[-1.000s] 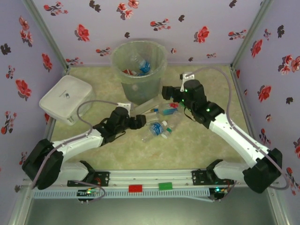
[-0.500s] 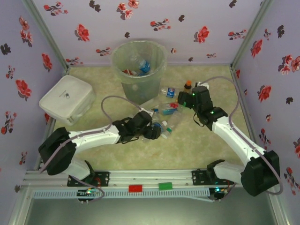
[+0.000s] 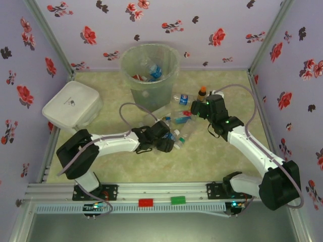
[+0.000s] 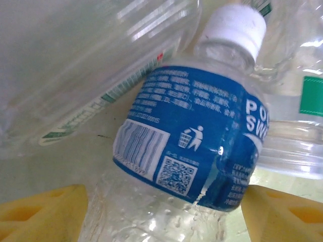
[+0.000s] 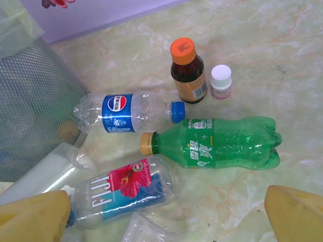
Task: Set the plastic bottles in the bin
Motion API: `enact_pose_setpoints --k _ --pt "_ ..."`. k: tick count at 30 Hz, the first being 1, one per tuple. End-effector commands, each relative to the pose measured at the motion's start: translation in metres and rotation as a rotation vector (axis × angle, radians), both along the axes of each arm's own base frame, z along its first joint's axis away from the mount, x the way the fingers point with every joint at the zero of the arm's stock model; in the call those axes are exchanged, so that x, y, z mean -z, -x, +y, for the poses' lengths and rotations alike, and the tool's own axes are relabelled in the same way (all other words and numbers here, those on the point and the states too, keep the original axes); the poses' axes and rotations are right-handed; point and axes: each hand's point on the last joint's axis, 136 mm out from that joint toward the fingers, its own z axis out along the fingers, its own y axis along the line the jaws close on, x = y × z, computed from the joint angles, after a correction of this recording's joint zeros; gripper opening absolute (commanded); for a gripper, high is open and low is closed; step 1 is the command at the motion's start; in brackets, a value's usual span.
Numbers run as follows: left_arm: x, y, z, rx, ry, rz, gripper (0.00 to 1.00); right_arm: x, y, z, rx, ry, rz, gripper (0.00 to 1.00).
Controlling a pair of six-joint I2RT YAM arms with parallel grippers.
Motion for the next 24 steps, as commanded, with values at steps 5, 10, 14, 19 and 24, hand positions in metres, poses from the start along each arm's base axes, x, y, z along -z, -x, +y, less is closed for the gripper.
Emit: enact_pose_setpoints --k 5,10,14,19,24 --pt "0.016 -0.001 -0.001 0.014 -0.054 0.008 0.8 -0.004 -0.004 0.002 0.003 -0.034 -0.019 1.0" --pt "0.02 -0.001 -0.001 0.023 -0.066 0.009 0.78 -0.006 -0.002 0.0 0.007 -0.037 -0.021 1.0" --pt "0.022 0.0 0.0 0.023 -0.065 0.008 0.76 -0.007 -0.001 0.0 0.009 -0.041 -0.019 1.0" --pt "0.022 0.001 0.001 0.025 -0.064 0.007 0.65 -0.005 -0.004 0.004 0.007 -0.065 -0.019 1.0" --pt "0.01 0.003 0.005 0.022 -0.018 -0.02 0.57 -0.001 -0.006 0.007 0.002 -0.081 -0.007 1.0"
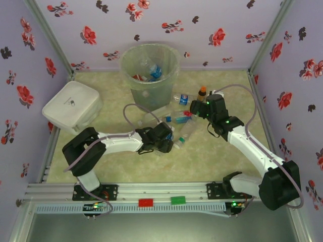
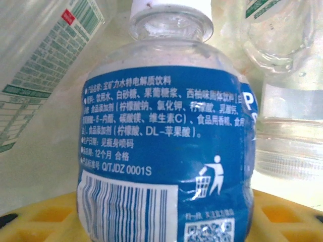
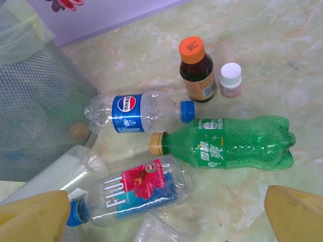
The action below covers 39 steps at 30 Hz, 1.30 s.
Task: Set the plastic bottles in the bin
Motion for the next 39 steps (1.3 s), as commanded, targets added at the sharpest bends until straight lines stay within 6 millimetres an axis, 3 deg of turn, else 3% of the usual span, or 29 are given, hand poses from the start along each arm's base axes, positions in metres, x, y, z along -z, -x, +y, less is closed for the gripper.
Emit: enact_pose_setpoints --k 1,5,11,16,21,26,30,35,39 --pt "-0.008 0.004 0.009 -0.006 0.014 -0.024 0.57 0.001 -0.005 0.002 0.01 -0.037 -0.007 1.0" --pt "-0.037 0.004 0.011 -0.03 0.11 -0.065 0.57 0.005 -0.008 0.005 0.016 -0.072 -0.002 1.0" --pt "-0.078 0.01 0.024 -0.101 0.257 -0.101 0.56 0.027 -0.009 0.023 -0.008 -0.187 0.037 1.0" --pt "-0.129 0.006 0.04 -0.145 0.397 -0.204 0.56 0.045 -0.008 0.024 0.019 -0.233 0.055 1.0" --pt "-0.193 -0.017 0.059 -0.186 0.496 -0.33 0.56 0.051 -0.005 0.026 0.023 -0.27 0.058 1.0" --pt "-0.27 -0.041 0.063 -0.161 0.585 -0.513 0.55 0.057 -0.002 0.026 0.025 -0.283 0.067 1.0" --pt "-0.317 -0.06 0.057 -0.117 0.627 -0.617 0.54 0.057 -0.002 0.029 0.018 -0.294 0.066 1.0" --pt "-0.356 -0.096 0.063 -0.116 0.558 -0.719 0.54 0.054 -0.001 0.028 0.017 -0.291 0.062 1.0" --pt "-0.366 -0.134 0.079 -0.149 0.442 -0.717 0.54 0.055 0.002 0.026 0.019 -0.286 0.068 1.0"
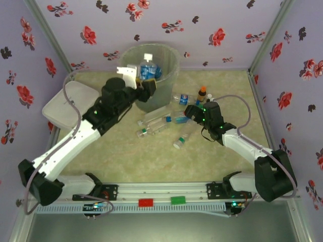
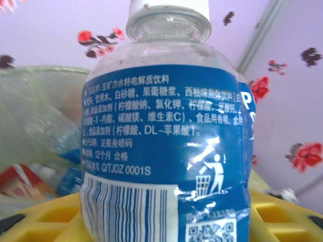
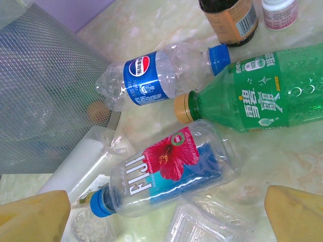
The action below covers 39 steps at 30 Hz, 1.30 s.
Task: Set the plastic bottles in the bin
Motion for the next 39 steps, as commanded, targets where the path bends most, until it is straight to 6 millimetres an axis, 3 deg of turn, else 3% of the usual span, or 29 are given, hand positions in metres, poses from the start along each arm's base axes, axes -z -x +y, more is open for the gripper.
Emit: enact_pose_setpoints --k 1,6,11,22,23,27,30,34,39 --pt "-0.007 -0.026 0.013 -0.017 -0.119 -0.007 0.54 -0.001 0.004 -0.003 0.007 -0.014 -0.005 1.0" --pt "0.0 -0.067 0.014 -0.004 -0.203 0.062 0.54 0.003 0.012 -0.006 0.002 -0.011 -0.004 1.0" --pt "0.025 -0.097 0.001 0.014 -0.305 0.146 0.54 0.005 0.018 -0.012 0.014 0.011 0.004 1.0" --pt "0.065 -0.132 -0.022 0.044 -0.401 0.257 0.57 0.001 0.025 -0.021 0.029 0.039 -0.005 1.0" --pt "0.066 -0.134 -0.023 0.046 -0.404 0.263 0.61 0.001 0.025 -0.021 0.029 0.038 -0.004 1.0" --pt "0.065 -0.131 -0.029 0.056 -0.405 0.265 0.91 0.003 0.026 -0.02 0.032 0.027 0.002 1.0" --pt "0.053 -0.124 -0.032 0.063 -0.395 0.231 0.99 0.008 0.025 -0.019 0.038 0.033 0.012 1.0" --pt "0.03 -0.112 -0.025 0.04 -0.351 0.154 1.0 0.016 0.028 -0.015 0.048 0.068 0.049 0.99" --pt "0.003 -0.081 -0.002 0.006 -0.271 0.014 1.0 0.023 0.037 -0.002 0.031 0.142 0.078 1.0"
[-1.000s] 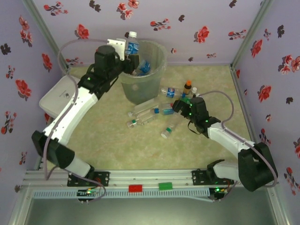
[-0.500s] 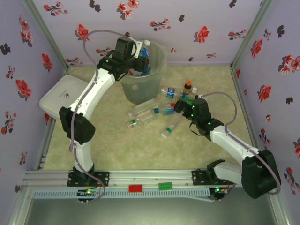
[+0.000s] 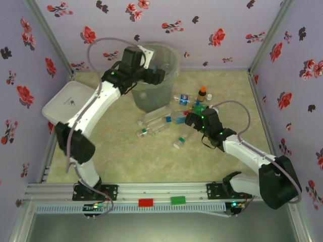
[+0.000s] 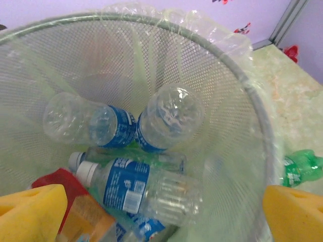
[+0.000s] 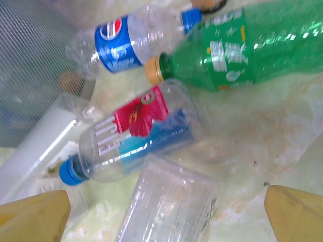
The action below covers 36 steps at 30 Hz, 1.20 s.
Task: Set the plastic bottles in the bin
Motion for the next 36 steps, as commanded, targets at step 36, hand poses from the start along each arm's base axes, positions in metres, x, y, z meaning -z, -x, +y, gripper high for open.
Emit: enact_pose_setpoints --k 36 --pt "0.171 0.131 0.07 -0.314 0.609 0.168 1.0 0.067 -0.009 0.041 0.106 0.064 0.149 0.96"
